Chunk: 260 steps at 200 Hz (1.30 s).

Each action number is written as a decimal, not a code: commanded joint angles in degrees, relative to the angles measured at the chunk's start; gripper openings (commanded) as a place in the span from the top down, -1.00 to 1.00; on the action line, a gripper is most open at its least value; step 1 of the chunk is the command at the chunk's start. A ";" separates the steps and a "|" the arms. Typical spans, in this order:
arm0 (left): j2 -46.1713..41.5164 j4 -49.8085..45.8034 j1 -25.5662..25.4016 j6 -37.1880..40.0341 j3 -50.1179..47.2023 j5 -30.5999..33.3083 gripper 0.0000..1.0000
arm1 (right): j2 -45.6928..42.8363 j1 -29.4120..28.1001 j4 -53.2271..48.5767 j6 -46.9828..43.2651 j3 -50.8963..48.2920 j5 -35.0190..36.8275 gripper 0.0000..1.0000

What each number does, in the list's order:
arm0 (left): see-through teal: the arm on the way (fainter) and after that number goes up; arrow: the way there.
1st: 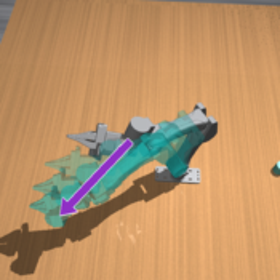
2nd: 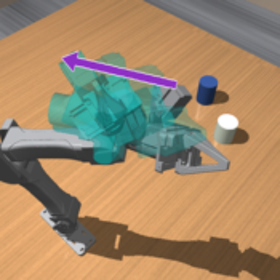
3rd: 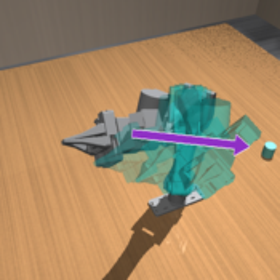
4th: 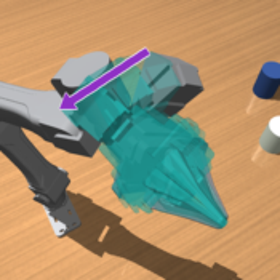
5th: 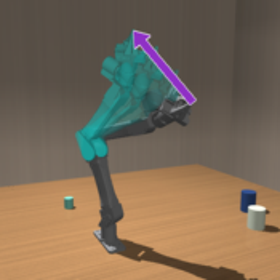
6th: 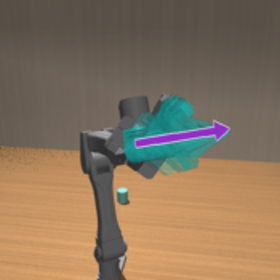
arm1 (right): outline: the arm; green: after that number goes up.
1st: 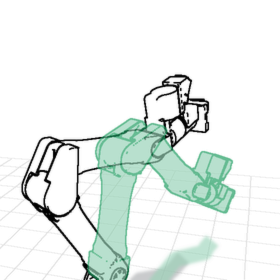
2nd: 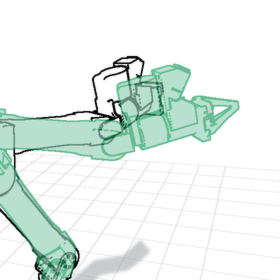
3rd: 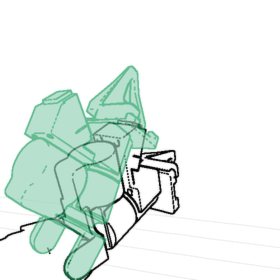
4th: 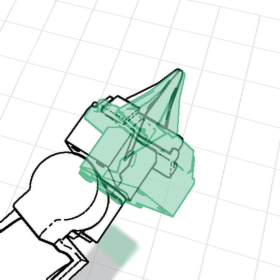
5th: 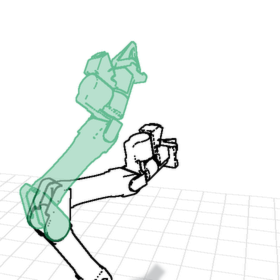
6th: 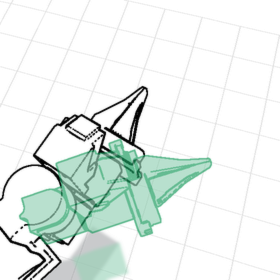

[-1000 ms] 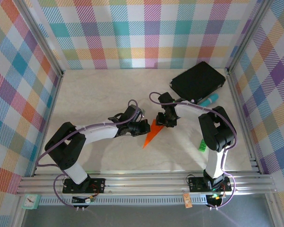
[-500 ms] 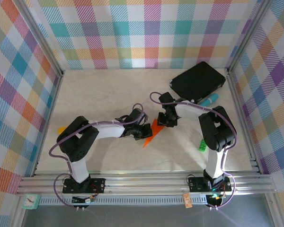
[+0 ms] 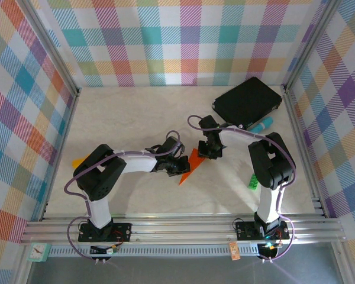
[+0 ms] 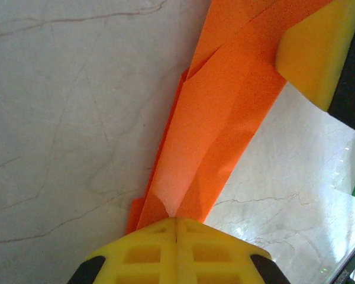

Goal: Fold a paper plane with a square sheet of paper (pick it up from the middle)

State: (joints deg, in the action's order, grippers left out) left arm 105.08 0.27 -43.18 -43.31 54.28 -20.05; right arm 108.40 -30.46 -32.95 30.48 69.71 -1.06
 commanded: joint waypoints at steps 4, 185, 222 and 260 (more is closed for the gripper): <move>1.04 -1.48 -0.54 0.02 0.50 -0.38 1.00 | 2.74 -0.57 -1.18 -1.26 -1.64 -2.28 0.36; 7.15 1.79 -0.50 -0.99 7.25 -1.77 1.00 | 2.89 -0.57 -0.23 -1.66 -2.72 -2.62 0.37; 7.87 -0.31 -0.51 -0.98 5.06 -0.79 1.00 | 0.84 0.01 1.31 -0.83 -3.40 -3.13 0.37; 9.29 -0.27 -0.67 -0.58 0.85 -0.60 1.00 | -7.15 1.19 3.75 0.16 -4.72 -2.88 0.26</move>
State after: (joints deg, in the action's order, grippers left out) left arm 111.24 4.73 -43.27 -44.12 59.37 -21.87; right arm 106.28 -29.74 -30.22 29.63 66.89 -2.39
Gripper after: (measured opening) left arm 0.050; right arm 0.349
